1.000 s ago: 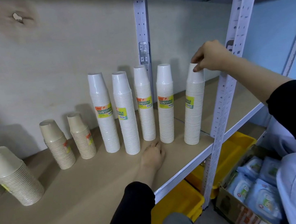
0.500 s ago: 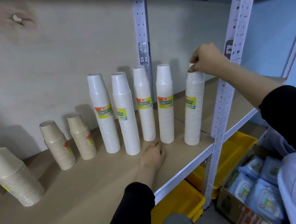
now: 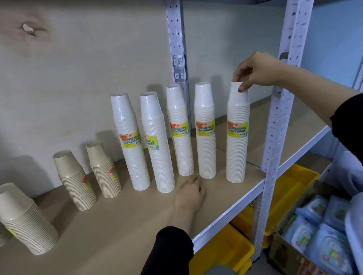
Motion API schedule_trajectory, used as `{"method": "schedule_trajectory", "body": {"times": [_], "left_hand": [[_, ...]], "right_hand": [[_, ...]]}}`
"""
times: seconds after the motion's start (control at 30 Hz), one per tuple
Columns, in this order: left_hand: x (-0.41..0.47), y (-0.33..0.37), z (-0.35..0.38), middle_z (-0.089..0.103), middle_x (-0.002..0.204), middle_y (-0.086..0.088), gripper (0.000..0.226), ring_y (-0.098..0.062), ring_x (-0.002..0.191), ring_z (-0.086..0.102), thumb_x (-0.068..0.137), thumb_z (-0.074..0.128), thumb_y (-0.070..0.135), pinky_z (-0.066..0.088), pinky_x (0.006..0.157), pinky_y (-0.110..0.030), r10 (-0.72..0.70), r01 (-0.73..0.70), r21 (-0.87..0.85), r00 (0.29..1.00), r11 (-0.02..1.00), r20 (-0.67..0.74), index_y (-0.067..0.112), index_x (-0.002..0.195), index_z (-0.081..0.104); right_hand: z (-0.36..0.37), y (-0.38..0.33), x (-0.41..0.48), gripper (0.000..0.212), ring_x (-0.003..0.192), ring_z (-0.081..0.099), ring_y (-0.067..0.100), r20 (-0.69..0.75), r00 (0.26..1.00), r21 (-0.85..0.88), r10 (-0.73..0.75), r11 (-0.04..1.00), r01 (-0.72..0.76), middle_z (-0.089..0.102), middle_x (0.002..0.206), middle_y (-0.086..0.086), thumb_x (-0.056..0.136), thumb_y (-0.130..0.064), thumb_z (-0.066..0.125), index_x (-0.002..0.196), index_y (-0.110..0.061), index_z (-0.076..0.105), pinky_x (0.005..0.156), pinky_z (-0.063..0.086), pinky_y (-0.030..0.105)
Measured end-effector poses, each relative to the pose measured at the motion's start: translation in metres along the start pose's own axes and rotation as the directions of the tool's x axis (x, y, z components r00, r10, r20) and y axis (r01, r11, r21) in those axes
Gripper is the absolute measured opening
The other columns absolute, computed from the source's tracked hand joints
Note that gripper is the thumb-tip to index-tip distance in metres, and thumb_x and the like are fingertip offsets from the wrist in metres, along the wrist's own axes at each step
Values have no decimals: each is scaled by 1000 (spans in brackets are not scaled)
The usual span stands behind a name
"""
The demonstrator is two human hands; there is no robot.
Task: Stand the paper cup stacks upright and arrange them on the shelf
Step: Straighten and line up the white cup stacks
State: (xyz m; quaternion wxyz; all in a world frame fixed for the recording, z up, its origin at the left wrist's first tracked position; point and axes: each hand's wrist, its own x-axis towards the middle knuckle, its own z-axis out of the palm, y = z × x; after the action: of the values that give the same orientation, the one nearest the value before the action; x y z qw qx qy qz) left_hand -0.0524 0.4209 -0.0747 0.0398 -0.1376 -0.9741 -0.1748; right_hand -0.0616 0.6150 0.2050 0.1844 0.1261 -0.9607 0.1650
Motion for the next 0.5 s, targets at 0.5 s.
{"method": "schedule_trajectory", "body": {"times": [0.5], "left_hand": [[-10, 15, -34, 49, 133, -15, 38, -29, 122, 49, 96, 35, 15, 38, 100, -36, 38, -44, 150, 998, 988, 45, 3, 130, 48]], "right_hand": [[-7, -19, -8, 26, 101, 61, 29, -34, 998, -56, -51, 997, 49, 69, 107, 18, 79, -10, 68, 103, -1, 69, 83, 43, 28]]}}
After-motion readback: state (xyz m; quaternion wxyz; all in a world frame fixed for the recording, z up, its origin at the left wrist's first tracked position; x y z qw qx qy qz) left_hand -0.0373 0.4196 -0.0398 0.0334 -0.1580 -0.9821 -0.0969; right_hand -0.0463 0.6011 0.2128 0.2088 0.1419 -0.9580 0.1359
